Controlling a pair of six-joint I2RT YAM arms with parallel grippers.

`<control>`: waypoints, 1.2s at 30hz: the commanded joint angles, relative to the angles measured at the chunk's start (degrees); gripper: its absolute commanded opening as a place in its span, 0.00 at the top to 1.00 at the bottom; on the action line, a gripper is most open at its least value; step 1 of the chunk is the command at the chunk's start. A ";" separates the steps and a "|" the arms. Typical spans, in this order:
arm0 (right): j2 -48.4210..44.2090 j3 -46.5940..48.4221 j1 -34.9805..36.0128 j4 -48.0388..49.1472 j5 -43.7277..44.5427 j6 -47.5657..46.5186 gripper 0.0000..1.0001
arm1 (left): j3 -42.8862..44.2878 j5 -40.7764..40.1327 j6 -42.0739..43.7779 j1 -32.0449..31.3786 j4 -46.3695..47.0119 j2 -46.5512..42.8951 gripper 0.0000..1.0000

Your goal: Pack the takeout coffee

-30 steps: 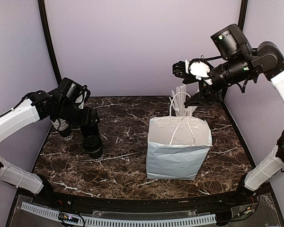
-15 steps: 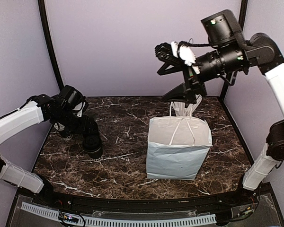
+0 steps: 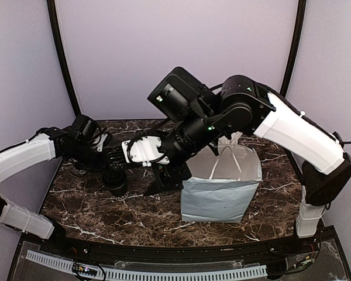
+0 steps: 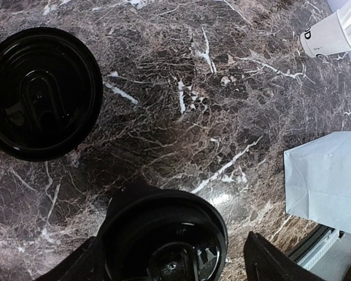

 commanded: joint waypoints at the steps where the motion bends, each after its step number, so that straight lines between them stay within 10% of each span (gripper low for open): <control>1: 3.63 3.54 1.14 4.44 2.65 2.08 0.23 | -1.65 2.91 1.48 1.01 2.81 -1.86 0.15; 36: 0.40 -4.88 3.15 5.47 15.69 -0.96 0.22 | -3.50 -2.29 8.64 -2.66 1.42 -8.76 0.14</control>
